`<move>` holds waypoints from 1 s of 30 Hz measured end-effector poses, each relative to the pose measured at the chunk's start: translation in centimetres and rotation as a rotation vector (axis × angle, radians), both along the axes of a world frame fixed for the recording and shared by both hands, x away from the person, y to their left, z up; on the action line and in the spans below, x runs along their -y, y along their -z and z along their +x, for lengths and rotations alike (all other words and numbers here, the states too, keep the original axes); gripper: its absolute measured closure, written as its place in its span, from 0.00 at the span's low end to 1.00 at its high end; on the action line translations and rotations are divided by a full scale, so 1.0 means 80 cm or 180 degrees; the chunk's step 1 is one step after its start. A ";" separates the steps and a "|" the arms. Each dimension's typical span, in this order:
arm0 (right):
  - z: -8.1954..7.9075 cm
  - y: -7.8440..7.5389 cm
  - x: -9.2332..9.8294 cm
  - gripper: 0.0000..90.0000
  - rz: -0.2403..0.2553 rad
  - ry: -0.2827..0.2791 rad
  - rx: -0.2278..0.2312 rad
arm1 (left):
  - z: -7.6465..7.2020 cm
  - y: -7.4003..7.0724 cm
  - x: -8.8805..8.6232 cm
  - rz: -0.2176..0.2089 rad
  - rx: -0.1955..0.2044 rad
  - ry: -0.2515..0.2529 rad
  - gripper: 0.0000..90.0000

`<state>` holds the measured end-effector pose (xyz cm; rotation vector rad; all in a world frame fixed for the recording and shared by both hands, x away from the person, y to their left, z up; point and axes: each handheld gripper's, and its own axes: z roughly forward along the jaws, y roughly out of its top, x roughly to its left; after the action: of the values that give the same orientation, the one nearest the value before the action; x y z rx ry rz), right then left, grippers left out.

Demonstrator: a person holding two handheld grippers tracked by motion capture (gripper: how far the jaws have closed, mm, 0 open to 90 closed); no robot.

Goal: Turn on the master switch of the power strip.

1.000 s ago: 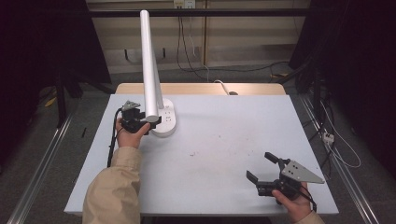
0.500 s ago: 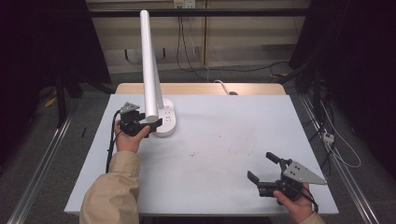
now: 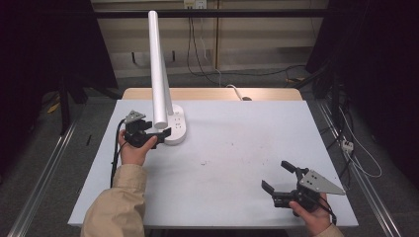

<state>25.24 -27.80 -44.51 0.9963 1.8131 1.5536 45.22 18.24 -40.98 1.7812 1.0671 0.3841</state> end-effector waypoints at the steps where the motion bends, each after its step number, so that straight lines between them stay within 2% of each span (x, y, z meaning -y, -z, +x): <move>1: 0.000 0.000 0.000 0.04 -0.0009 0.0004 0.0003 | -0.001 0.000 -0.001 0.0015 -0.0008 0.0009 0.13; 17: 0.000 0.000 0.001 0.04 -0.0015 0.0004 -0.0001 | -0.013 -0.005 -0.003 -0.0036 0.0048 0.0045 0.11; 30: -0.001 0.000 0.001 0.04 -0.0012 0.0014 -0.0004 | -0.023 -0.011 -0.004 -0.0004 0.0088 0.0117 0.11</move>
<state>25.16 -27.88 -44.53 0.9993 1.8129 1.5467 43.38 18.59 -40.11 1.7868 1.0137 0.3846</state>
